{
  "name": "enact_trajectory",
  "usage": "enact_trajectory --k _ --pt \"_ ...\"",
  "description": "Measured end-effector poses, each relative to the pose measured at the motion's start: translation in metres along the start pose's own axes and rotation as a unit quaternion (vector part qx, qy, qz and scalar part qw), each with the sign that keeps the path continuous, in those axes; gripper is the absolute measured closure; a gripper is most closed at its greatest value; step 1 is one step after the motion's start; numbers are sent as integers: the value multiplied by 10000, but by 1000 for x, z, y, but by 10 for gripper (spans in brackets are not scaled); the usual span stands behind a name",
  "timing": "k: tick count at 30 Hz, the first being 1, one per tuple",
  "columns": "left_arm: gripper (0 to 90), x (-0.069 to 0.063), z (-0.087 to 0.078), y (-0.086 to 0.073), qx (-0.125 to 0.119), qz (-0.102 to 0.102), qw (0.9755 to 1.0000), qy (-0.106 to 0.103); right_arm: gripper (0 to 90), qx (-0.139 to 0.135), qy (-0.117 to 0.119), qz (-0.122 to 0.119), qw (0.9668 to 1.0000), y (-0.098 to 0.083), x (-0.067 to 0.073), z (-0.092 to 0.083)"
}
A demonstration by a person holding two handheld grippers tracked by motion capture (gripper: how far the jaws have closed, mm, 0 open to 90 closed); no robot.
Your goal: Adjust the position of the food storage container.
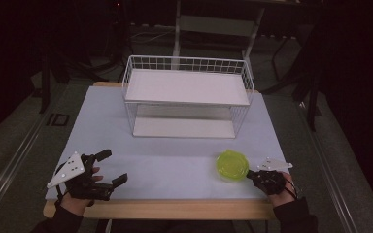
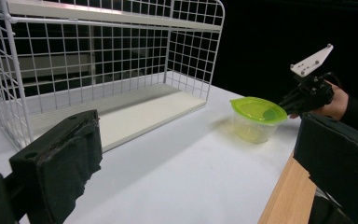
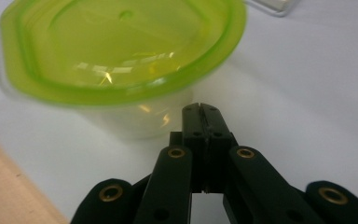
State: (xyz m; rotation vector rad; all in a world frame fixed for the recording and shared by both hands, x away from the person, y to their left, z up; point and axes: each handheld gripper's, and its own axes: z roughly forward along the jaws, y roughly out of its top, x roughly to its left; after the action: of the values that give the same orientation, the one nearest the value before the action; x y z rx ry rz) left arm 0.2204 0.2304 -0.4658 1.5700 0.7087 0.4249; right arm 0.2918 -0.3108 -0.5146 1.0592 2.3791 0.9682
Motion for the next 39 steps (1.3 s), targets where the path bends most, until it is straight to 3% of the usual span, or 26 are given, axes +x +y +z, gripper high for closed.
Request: enact_trajectory --k 8,13,20,22,28,36,39 --pt "16 0 0 0 11 8 10000 14 900 226 354 -327 9986 5 12 10" --pt "16 0 0 0 9 2 10000 13 900 232 509 -402 9976 15 18 16" --pt "16 -1 0 0 5 29 10000 4 900 493 750 -841 9924 28 40 32" --pt "16 -1 0 0 20 56 10000 7 900 513 727 -963 9914 29 44 32" --pt "16 -1 0 0 27 55 10000 6 900 292 525 -613 9963 29 28 25" --pt "16 -1 0 0 21 56 10000 7 900 298 333 -411 9982 40 13 35" --pt "16 -1 0 0 35 71 10000 2 900 304 384 -359 9982 42 11 40"
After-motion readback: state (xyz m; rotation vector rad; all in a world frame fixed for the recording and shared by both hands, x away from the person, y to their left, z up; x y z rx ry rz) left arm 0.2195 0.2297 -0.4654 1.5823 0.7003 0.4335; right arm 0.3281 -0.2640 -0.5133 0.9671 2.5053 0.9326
